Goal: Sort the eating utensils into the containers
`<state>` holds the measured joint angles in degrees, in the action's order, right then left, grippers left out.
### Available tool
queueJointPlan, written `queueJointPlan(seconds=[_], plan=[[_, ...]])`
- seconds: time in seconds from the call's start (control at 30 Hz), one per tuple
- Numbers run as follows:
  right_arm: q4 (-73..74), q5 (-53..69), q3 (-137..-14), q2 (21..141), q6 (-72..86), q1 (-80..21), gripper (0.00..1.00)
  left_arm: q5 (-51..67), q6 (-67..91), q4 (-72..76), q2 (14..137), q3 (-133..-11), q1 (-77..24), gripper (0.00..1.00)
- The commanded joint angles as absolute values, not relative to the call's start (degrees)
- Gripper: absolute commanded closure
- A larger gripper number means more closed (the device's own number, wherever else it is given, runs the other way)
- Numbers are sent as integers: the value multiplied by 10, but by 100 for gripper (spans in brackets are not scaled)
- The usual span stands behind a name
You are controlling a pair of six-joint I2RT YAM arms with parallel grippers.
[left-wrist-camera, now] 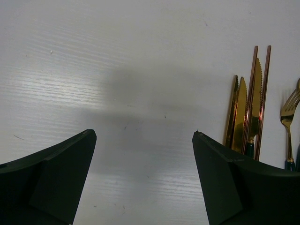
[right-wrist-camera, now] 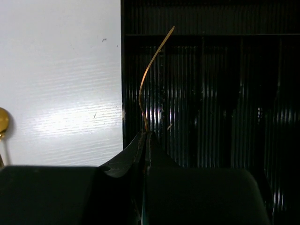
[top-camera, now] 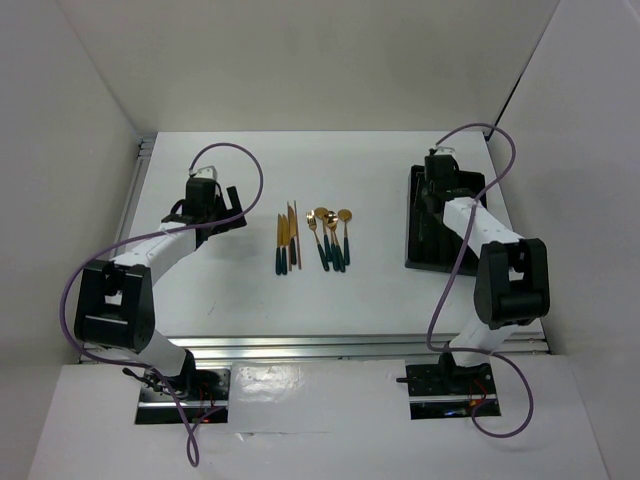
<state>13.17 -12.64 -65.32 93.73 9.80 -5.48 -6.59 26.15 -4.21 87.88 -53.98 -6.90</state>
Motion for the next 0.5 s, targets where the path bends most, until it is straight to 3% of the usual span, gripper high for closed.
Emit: queueJointPlan(seconds=[0.0, 0.2, 0.47], plan=[[119, -106, -662, 963, 50, -56, 98, -61, 272, -25, 885, -548, -66, 1], [113, -102, -662, 983, 50, -56, 98, -61, 272, -25, 890, -548, -66, 1], [108, -100, -662, 1008, 62, -56, 88, -61, 272, -25, 896, -553, -66, 1]])
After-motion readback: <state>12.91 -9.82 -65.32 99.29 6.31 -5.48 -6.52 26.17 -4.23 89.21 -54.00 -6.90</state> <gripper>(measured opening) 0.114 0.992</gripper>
